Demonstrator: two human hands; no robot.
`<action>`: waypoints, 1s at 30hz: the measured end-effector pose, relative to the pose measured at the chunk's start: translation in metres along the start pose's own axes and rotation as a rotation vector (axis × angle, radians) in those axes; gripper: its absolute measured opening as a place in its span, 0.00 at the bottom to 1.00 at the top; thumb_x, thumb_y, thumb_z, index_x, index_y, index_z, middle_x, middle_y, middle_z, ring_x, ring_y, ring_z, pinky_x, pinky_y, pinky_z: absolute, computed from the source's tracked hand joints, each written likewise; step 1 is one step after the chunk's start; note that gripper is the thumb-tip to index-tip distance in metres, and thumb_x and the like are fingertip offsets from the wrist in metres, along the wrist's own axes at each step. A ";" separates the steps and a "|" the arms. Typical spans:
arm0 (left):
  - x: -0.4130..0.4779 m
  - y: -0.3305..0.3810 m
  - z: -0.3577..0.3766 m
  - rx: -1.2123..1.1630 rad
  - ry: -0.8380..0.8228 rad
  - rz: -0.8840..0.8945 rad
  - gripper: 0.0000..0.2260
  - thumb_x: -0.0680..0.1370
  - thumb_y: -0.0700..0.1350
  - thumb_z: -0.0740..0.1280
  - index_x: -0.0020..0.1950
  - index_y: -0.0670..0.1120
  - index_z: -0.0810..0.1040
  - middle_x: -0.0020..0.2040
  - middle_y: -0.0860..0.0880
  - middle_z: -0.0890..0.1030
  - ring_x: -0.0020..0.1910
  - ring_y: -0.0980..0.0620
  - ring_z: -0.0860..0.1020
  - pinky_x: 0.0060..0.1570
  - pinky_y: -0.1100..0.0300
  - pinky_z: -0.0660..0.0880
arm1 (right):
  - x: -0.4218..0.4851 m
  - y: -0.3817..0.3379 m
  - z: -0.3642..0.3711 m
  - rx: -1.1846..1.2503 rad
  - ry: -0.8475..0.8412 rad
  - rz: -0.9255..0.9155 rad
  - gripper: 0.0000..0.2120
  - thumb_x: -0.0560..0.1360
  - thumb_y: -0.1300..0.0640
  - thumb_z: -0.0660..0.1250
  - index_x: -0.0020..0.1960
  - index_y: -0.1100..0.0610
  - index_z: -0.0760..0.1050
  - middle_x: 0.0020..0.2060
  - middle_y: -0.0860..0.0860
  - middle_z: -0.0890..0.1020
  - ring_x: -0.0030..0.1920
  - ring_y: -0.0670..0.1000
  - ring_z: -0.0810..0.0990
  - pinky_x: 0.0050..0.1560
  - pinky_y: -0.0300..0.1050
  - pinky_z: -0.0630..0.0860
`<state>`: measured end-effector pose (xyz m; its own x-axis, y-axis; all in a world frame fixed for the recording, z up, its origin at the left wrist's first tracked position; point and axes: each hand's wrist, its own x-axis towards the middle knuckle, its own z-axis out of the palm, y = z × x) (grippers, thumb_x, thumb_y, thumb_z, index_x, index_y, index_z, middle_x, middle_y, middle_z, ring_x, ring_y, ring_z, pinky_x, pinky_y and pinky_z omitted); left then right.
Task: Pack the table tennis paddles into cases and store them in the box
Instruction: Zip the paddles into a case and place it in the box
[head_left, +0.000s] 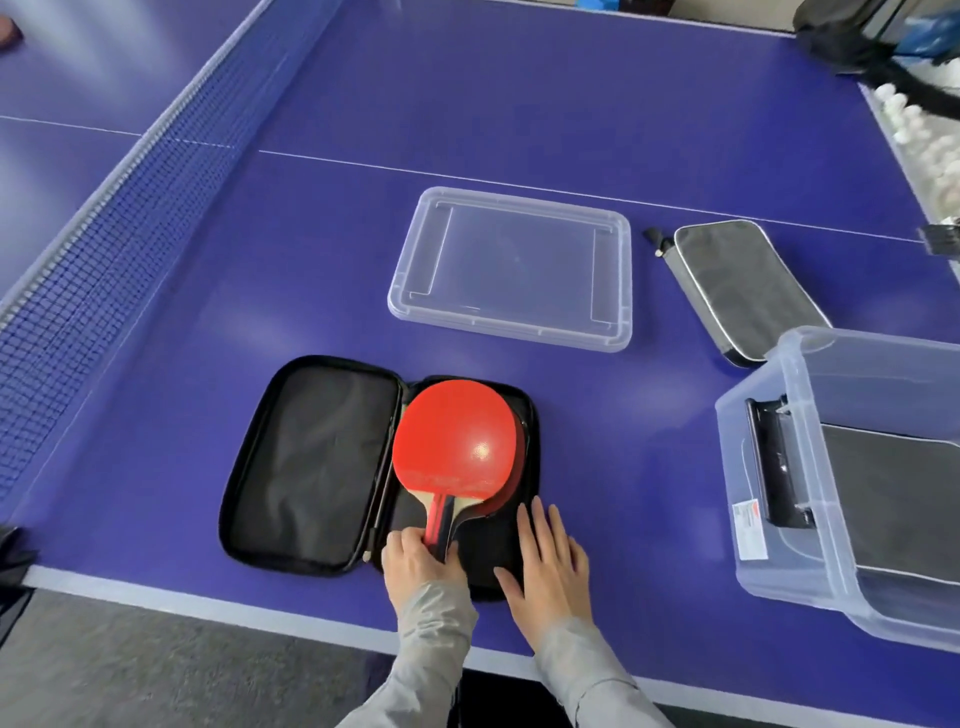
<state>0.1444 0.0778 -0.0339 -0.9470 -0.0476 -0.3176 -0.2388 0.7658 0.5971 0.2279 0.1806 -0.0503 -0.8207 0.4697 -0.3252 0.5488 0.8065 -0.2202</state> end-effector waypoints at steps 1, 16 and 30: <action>0.001 0.002 0.004 -0.005 0.008 -0.008 0.12 0.66 0.40 0.75 0.43 0.37 0.76 0.44 0.41 0.76 0.48 0.39 0.73 0.48 0.48 0.70 | 0.001 0.002 0.003 0.000 -0.008 -0.008 0.36 0.76 0.41 0.60 0.77 0.53 0.49 0.77 0.50 0.50 0.77 0.54 0.47 0.72 0.53 0.57; 0.002 -0.007 0.002 -0.070 -0.207 0.031 0.25 0.66 0.45 0.77 0.59 0.42 0.74 0.55 0.46 0.70 0.56 0.47 0.69 0.59 0.56 0.68 | 0.001 0.012 0.008 0.033 -0.069 -0.018 0.38 0.77 0.38 0.54 0.76 0.48 0.35 0.75 0.45 0.36 0.74 0.47 0.31 0.74 0.48 0.43; 0.008 -0.023 -0.025 -0.069 -0.388 0.250 0.29 0.69 0.42 0.73 0.69 0.48 0.69 0.55 0.54 0.69 0.49 0.54 0.74 0.49 0.65 0.72 | -0.001 0.009 0.007 0.035 -0.102 0.023 0.41 0.76 0.38 0.57 0.75 0.47 0.32 0.72 0.43 0.31 0.72 0.46 0.29 0.74 0.47 0.40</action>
<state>0.1368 0.0434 -0.0315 -0.8299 0.3865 -0.4023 -0.0399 0.6781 0.7338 0.2343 0.1849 -0.0582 -0.7886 0.4470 -0.4224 0.5736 0.7823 -0.2429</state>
